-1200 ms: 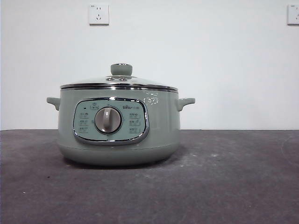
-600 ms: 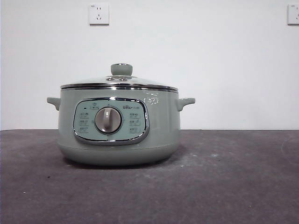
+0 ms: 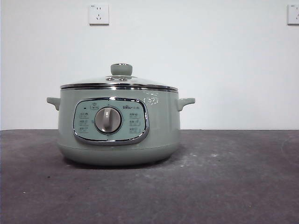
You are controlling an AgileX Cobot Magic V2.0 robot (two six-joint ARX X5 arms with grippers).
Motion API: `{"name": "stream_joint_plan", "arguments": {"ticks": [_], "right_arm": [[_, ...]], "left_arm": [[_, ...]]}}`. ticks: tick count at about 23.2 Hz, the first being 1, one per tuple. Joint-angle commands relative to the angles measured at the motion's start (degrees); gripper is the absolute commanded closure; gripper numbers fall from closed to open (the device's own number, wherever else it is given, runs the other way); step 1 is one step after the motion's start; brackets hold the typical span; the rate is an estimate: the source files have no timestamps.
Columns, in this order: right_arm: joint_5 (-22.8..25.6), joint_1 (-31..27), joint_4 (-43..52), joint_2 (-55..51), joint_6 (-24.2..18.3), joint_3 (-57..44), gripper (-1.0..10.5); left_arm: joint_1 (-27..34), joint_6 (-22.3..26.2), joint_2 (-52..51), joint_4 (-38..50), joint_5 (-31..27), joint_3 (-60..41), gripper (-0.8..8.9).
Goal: Pick up the pumpkin,open the lid,put the pumpkin in the pot,close the lid
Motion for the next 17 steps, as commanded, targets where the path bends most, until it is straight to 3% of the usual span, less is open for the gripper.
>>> {"name": "stream_joint_plan", "arguments": {"ticks": [1,4,6,12,17], "right_arm": [[0.15,-0.02,-0.85,-0.26,-0.02,0.09,9.5],[0.20,-1.16,-0.85,-1.05,-0.09,0.09,9.5],[0.15,-4.74,-0.26,-2.67,-3.32,0.09,9.5],[-6.14,-21.20,13.00,-12.39,-3.15,-0.72,9.5],[-6.16,-29.68,30.12,-24.33,-4.96,-16.37,9.5]], "left_arm": [[0.17,-0.37,-0.15,0.07,-0.07,-0.90,8.17],[0.17,-0.37,-0.15,0.07,-0.07,-0.90,8.17],[0.17,-0.39,-0.15,0.07,-0.07,-0.90,8.17],[0.15,-0.37,-0.15,0.07,-0.07,-0.90,8.17],[0.15,-0.37,-0.15,0.09,-0.07,-0.90,8.17]]}}
